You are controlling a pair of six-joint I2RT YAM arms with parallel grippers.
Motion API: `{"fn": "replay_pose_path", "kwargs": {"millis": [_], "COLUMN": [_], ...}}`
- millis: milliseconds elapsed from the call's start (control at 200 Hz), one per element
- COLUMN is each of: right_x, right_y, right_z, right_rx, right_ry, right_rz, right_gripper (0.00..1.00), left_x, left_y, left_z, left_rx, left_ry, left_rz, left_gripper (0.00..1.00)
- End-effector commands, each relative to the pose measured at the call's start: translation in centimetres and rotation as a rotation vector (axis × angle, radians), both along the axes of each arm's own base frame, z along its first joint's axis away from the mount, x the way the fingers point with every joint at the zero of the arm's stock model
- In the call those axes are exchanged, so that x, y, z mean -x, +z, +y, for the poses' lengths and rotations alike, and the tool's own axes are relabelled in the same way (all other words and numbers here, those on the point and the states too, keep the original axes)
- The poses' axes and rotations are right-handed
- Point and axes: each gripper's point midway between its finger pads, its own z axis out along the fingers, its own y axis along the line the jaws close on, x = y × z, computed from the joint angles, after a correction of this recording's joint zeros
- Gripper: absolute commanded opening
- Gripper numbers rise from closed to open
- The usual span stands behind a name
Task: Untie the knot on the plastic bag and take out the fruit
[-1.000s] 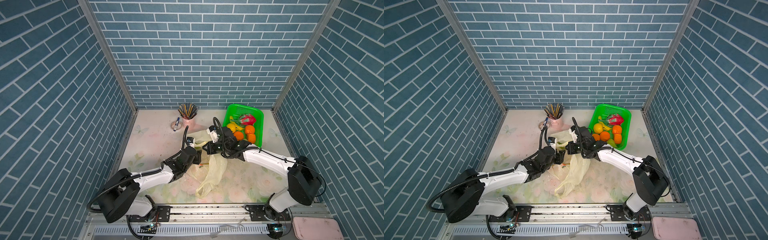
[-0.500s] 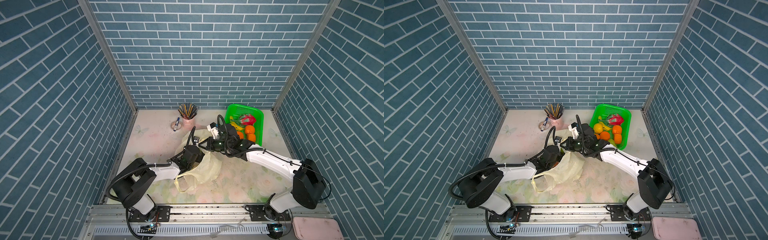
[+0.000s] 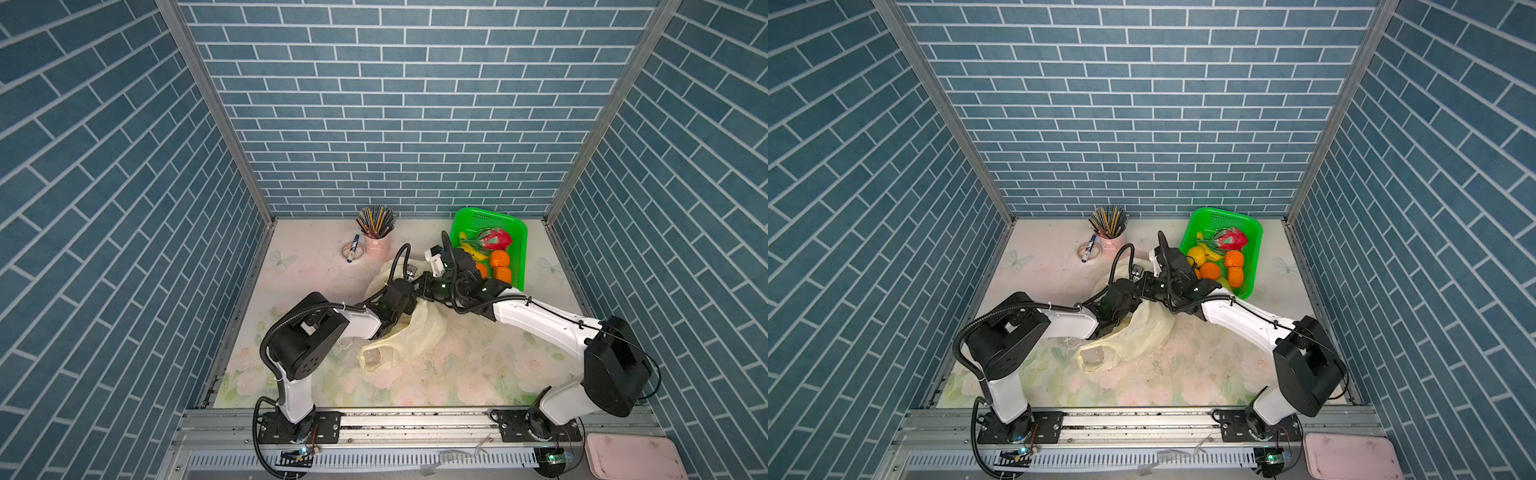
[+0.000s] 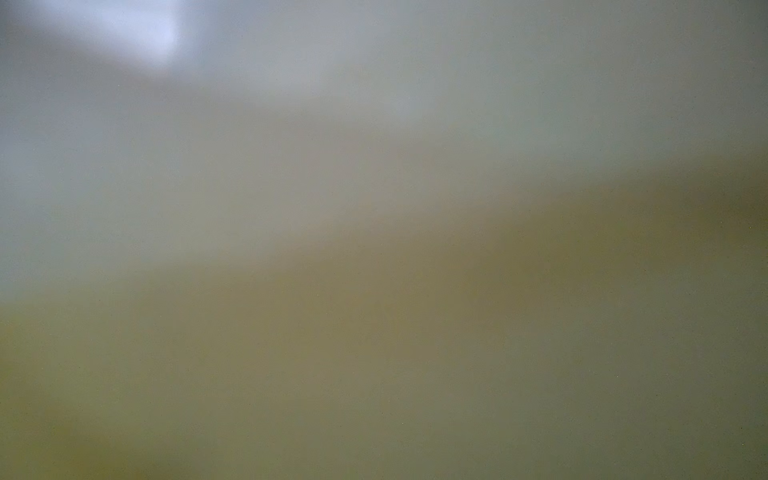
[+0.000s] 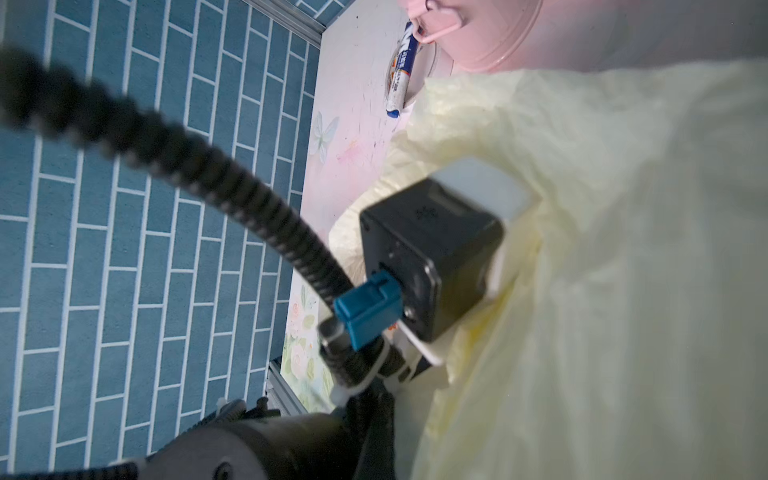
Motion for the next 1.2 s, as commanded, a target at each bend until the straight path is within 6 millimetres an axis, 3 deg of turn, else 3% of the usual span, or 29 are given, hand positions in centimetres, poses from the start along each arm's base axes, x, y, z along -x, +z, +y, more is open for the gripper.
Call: {"fn": "replay_pose_path", "kwargs": {"millis": [0, 175, 285, 560, 790, 1025, 1195], "right_x": [4.6, 2.1, 1.6, 1.6, 2.3, 2.7, 2.7], "right_y": [6.2, 3.0, 1.6, -2.3, -6.3, -8.5, -9.6], "right_z": [2.0, -3.2, -5.9, -9.9, -9.5, -8.0, -8.6], "right_rx": [-0.163, -0.044, 0.011, 0.217, 0.258, 0.372, 0.445], "right_ry": [0.161, -0.012, -0.076, -0.137, -0.103, -0.052, -0.088], "right_rz": [-0.036, -0.009, -0.003, -0.015, 0.044, 0.02, -0.002], "right_gripper": [0.0, 0.0, 0.0, 0.02, 0.04, 0.07, 0.11], "left_x": [2.3, 3.9, 5.0, 7.6, 9.8, 11.8, 12.9], "left_y": [-4.3, -2.5, -1.1, 2.0, 6.1, 10.2, 12.3], "left_z": [0.2, 0.6, 1.1, 1.9, 2.2, 2.6, 3.1], "left_rx": [-0.117, -0.049, -0.009, 0.115, 0.239, 0.351, 0.41], "left_ry": [-0.073, -0.106, -0.126, -0.169, -0.225, -0.285, -0.312], "left_rz": [0.111, 0.099, 0.078, 0.06, 0.026, -0.031, -0.071], "left_gripper": [0.57, 0.43, 0.4, 0.4, 0.4, 0.4, 0.4]}}
